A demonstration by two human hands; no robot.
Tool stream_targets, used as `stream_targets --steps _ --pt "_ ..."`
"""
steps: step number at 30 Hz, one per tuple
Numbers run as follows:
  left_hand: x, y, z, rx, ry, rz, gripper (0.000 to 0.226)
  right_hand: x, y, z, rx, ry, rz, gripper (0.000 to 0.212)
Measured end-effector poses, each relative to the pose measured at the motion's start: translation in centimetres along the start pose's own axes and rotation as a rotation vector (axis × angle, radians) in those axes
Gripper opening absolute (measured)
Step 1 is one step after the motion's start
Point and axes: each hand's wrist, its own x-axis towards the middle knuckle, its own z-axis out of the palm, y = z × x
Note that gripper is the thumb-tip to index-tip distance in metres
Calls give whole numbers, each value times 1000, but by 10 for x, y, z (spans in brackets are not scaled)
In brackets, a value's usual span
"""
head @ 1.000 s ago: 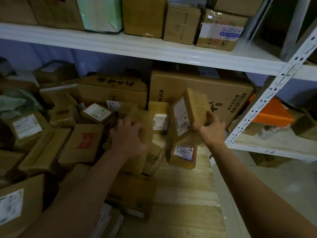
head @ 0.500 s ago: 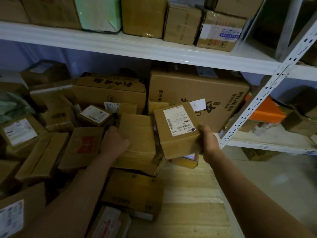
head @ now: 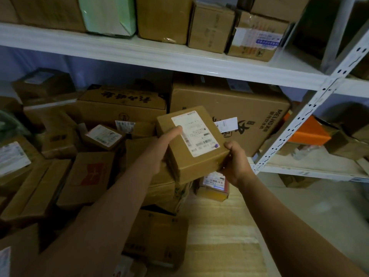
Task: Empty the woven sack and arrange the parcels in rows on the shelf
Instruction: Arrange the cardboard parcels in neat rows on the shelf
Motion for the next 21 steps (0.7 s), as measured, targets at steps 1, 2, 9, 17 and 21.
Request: stream_targets --steps 1,2,9,17,21 --pt "7 -2 3 -35 -17 -12 73 5 -2 -5 -6 -40 -7 25" --pt "14 -4 4 -52 -10 -4 78 10 -2 -11 -20 -79 -12 36" --pt "48 -16 7 -201 179 126 82 108 44 -47 -1068 -19 -243 51" --pt "56 -24 6 -275 183 94 53 126 77 -50 -1660 -202 -100 90" --pt "55 -19 15 -260 139 95 42 80 80 -51 -1599 -221 -13 74"
